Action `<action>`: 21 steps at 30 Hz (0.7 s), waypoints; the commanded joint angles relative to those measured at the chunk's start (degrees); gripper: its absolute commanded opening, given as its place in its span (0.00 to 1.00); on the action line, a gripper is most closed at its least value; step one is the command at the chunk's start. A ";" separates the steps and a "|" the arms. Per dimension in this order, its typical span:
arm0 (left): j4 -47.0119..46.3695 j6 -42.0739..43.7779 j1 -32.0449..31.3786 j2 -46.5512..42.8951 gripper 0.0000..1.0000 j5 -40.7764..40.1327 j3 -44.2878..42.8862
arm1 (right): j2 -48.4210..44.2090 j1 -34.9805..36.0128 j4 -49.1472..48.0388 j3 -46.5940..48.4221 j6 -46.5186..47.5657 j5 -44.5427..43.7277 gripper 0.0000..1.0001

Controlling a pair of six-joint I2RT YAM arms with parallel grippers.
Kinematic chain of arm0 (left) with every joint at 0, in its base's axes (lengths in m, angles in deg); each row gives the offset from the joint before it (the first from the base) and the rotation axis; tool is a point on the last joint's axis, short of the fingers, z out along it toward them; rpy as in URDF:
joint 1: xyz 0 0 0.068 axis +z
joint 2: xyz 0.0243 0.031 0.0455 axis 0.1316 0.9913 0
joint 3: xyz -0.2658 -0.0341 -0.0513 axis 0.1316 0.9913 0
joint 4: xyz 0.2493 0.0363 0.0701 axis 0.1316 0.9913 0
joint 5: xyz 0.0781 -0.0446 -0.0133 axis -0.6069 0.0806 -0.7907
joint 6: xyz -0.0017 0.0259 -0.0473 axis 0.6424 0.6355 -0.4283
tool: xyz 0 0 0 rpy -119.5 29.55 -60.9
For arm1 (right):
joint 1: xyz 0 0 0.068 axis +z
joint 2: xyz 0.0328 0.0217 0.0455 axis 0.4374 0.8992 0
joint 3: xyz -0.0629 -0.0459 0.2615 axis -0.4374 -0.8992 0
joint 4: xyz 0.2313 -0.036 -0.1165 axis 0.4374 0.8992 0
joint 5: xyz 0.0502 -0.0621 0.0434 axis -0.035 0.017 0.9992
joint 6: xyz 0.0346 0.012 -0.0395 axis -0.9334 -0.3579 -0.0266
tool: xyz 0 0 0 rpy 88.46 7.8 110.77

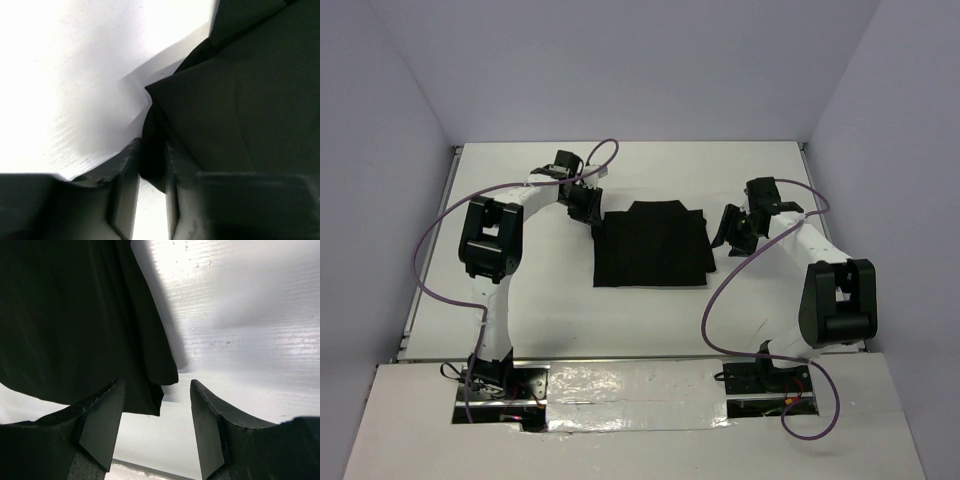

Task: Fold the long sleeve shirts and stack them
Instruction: Fold the shirt

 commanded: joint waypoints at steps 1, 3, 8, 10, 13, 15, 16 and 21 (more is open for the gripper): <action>-1.15 -1.51 -0.04 -1.31 0.35 1.63 0.64 | -2.14 -0.54 0.70 0.27 1.38 -1.11 0.62; -1.50 -1.60 0.05 -1.40 0.27 2.16 0.81 | -2.58 -0.54 0.70 0.01 1.64 -1.28 0.62; -1.24 -1.34 0.05 -0.96 0.05 2.51 0.73 | -2.76 -0.54 1.58 -0.08 2.17 -2.42 0.62; -1.15 -1.17 0.05 -1.05 0.00 1.63 0.64 | -3.11 -0.54 1.93 0.01 2.52 -2.78 0.62; -1.24 -0.73 0.05 -1.14 0.10 0.84 0.03 | -3.73 -0.71 2.28 0.53 2.87 -3.13 0.63; -0.72 -0.11 -0.04 -1.22 0.35 1.10 -0.41 | -3.82 -0.72 2.89 1.14 3.31 -4.01 0.65; -0.63 -0.11 0.05 -1.40 0.53 0.50 -0.59 | -4.17 -0.89 3.16 1.32 3.40 -4.53 0.66; 0.95 1.03 0.92 -4.21 0.81 -2.14 -3.30 | -8.20 -2.73 4.39 2.47 3.84 -8.31 0.74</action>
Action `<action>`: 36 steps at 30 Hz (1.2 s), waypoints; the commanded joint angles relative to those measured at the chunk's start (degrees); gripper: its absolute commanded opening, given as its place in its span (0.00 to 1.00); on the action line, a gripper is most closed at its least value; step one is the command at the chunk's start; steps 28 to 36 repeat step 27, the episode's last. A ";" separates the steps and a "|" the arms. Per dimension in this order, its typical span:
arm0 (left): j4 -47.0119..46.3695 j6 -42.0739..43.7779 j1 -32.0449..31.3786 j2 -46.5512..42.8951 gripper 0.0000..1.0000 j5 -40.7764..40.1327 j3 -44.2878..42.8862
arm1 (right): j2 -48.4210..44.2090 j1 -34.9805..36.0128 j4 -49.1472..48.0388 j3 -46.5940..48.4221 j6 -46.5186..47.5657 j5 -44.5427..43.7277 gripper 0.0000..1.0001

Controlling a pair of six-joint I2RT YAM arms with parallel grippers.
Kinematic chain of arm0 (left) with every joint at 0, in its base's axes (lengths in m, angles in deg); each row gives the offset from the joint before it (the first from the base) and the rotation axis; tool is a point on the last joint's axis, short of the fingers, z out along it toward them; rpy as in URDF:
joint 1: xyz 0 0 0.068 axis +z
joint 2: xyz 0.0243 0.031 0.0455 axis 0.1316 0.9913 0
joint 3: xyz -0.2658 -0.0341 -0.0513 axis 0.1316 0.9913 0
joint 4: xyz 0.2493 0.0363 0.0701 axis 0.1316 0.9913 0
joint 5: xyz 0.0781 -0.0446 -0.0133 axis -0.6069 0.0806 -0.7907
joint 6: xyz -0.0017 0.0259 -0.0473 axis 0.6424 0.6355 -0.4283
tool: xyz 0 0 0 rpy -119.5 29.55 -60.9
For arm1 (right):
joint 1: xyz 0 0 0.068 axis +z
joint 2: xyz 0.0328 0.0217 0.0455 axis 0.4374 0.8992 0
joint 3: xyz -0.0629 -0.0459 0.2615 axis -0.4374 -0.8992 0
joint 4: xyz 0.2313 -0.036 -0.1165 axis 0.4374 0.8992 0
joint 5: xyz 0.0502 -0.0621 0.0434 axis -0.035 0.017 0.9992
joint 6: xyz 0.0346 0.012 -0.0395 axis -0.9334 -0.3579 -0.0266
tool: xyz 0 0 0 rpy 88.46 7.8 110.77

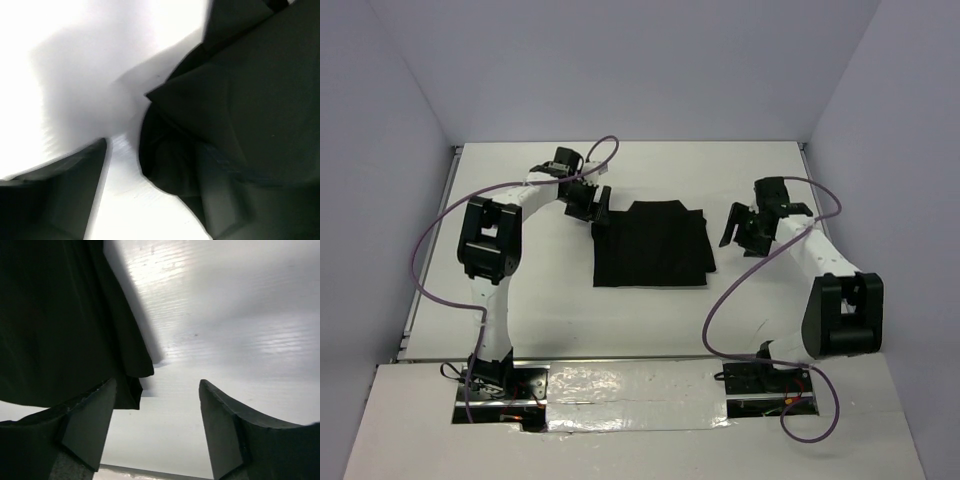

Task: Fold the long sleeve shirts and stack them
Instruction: Fold the shirt

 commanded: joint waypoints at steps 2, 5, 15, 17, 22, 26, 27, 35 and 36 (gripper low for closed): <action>2.57 1.62 1.78 -4.98 0.99 -2.37 -5.06 | -6.84 -4.39 1.99 3.06 1.20 -5.13 0.78; 5.12 1.89 5.03 -7.97 0.99 -3.07 -8.32 | -10.87 -9.32 2.78 3.33 0.15 -10.47 0.86; 5.13 -0.22 23.47 -15.79 0.99 -12.47 -9.47 | -22.84 -16.19 0.32 0.25 -3.99 -20.34 0.99; 5.22 0.30 24.81 -16.50 0.99 -13.87 -8.60 | -23.54 -16.19 -0.20 -0.36 -3.90 -20.16 0.99; 3.55 1.36 25.95 -19.13 0.99 -15.20 -4.91 | -23.54 -16.19 0.14 -0.46 -3.64 -19.81 0.99; 3.20 1.80 25.95 -20.10 0.99 -15.55 -3.76 | -25.64 -16.19 -0.91 -1.33 -3.02 -20.16 0.98; 3.28 1.89 25.95 -20.28 0.99 -15.73 -3.75 | -26.44 -16.19 -1.35 -2.12 -3.28 -20.34 0.99; 3.28 1.89 25.95 -20.28 0.99 -15.73 -3.75 | -26.44 -16.19 -1.35 -2.12 -3.28 -20.34 0.99; 3.28 1.89 25.95 -20.28 0.99 -15.73 -3.75 | -26.44 -16.19 -1.35 -2.12 -3.28 -20.34 0.99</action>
